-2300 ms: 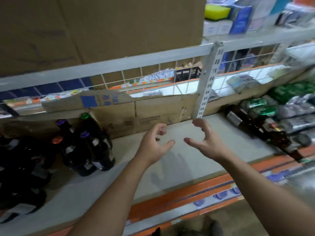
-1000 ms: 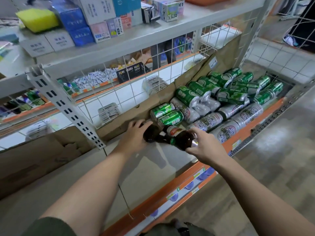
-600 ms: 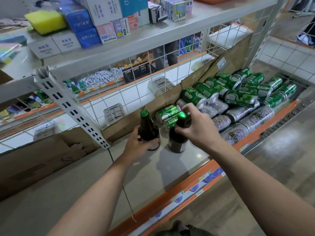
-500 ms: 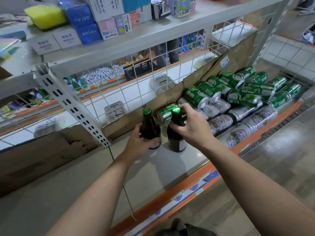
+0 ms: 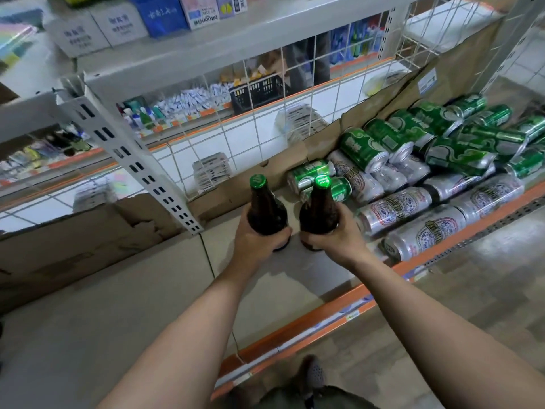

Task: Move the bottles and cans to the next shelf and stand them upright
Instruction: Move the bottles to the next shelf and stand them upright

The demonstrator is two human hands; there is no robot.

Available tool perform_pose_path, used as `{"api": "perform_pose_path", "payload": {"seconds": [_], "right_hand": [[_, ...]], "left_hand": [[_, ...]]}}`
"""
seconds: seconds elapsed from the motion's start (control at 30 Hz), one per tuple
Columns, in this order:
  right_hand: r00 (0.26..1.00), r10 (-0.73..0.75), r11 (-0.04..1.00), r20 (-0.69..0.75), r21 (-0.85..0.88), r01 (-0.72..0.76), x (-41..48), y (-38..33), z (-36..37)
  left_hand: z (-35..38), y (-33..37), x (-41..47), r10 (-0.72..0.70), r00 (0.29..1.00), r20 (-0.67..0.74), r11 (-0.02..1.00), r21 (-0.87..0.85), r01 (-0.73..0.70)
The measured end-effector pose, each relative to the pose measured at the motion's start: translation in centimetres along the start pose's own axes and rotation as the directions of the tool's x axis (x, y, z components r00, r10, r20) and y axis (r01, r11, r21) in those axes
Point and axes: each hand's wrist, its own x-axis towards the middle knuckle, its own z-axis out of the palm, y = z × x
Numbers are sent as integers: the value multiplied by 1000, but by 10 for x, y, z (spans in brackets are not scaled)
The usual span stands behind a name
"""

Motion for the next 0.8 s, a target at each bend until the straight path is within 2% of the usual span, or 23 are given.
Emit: {"api": "perform_pose_path", "payload": {"seconds": [0.17,0.27,0.4,0.6,0.8], "right_hand": [[994,-25,999,110,31,21,-32,-16,38],[982,-36,999,184,29,32,-68,-32,87],[954,-68,998,293,12,67,-124,-53,168],[904,-91,995,417,-5,102,-229,-102,296],[844,-161,984,511,16,178,-310,-139,407]], "left_hand": [[-63,-14,-56,-26,995,-98,999,-39,22],[-120,-27,-96,-83,972,-218,993,-99,63],[-213,-52,-157,-93,947,-309,995,-54,80],[-361,-104,-245,-119,927,-357,992,-1,127],[-474,-142,-295,-156,900,-407,988,-81,135]]}}
